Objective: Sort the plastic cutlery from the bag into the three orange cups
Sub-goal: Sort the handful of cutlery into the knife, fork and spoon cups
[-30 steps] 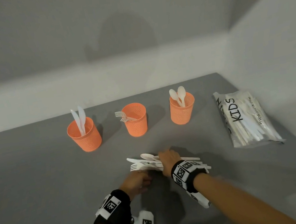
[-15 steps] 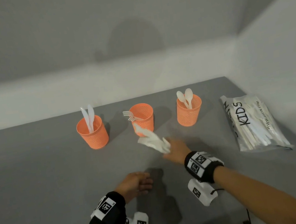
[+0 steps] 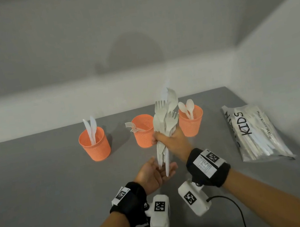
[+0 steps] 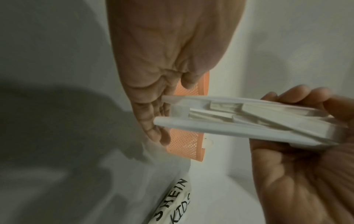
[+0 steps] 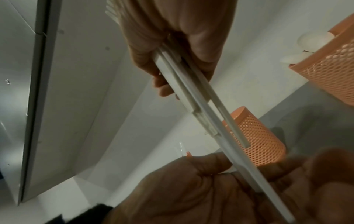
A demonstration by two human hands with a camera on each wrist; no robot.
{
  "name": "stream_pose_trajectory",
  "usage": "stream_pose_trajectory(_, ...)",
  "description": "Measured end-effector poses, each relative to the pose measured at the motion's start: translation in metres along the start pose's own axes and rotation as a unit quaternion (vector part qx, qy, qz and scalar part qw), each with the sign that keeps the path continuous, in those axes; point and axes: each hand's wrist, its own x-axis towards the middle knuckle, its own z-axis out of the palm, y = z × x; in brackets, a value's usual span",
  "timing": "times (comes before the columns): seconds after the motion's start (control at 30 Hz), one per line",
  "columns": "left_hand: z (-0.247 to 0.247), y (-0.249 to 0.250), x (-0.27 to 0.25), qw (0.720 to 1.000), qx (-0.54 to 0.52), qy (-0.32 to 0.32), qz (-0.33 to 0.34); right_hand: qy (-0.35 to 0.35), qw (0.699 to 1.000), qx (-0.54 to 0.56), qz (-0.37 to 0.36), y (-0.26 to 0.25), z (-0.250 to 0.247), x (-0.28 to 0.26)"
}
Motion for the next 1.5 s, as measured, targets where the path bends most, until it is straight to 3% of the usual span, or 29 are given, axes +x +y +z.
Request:
stream_pose_trajectory(0.17, 0.002, 0.002, 0.003, 1.000, -0.022, 0.003, -0.003, 0.043, 0.999, 0.031, 0.008, 0.005, 0.000, 0.001)
stream_pose_trajectory(0.4, 0.025, 0.015, -0.004, 0.998, 0.027, 0.000, 0.058, 0.101, 0.993, 0.061, 0.027, 0.014, 0.006, -0.007)
stream_pose_trajectory(0.57, 0.023, 0.011, -0.006, 0.998, 0.026, 0.013, 0.057, 0.104, 0.992, 0.059, 0.040, 0.015, 0.006, -0.004)
stream_pose_trajectory(0.7, 0.036, 0.016, -0.013, 0.995, 0.065, -0.019, 0.078, 0.099, 0.992, 0.073, 0.024, 0.019, 0.009, -0.008)
stream_pose_trajectory(0.87, 0.041, 0.017, -0.018, 0.991, 0.108, -0.007, 0.077, 0.049, 0.997, 0.059, 0.032, 0.025, 0.009, -0.007)
stream_pose_trajectory(1.03, 0.030, 0.019, -0.020, 0.979, 0.204, 0.011, 0.027, 0.034, 0.993, 0.068, 0.091, 0.025, 0.006, -0.003)
stream_pose_trajectory(1.1, 0.022, 0.025, -0.023, 0.959, 0.280, 0.018, 0.034, 0.047, 0.988, 0.095, 0.115, 0.029, 0.007, -0.001)
stream_pose_trajectory(1.2, 0.012, 0.043, -0.026, 0.919, 0.380, 0.046, 0.092, 0.060, 0.975, 0.151, 0.152, 0.039, 0.003, 0.002)
stream_pose_trajectory(1.37, 0.019, 0.079, -0.032, 0.894, 0.323, 0.090, 0.298, -0.010, 0.972, 0.148, 0.184, 0.043, 0.003, -0.002)
stream_pose_trajectory(1.5, 0.031, 0.092, -0.034, 0.858, 0.345, 0.097, 0.369, -0.079, 0.968, 0.132, 0.198, 0.041, 0.009, -0.004)
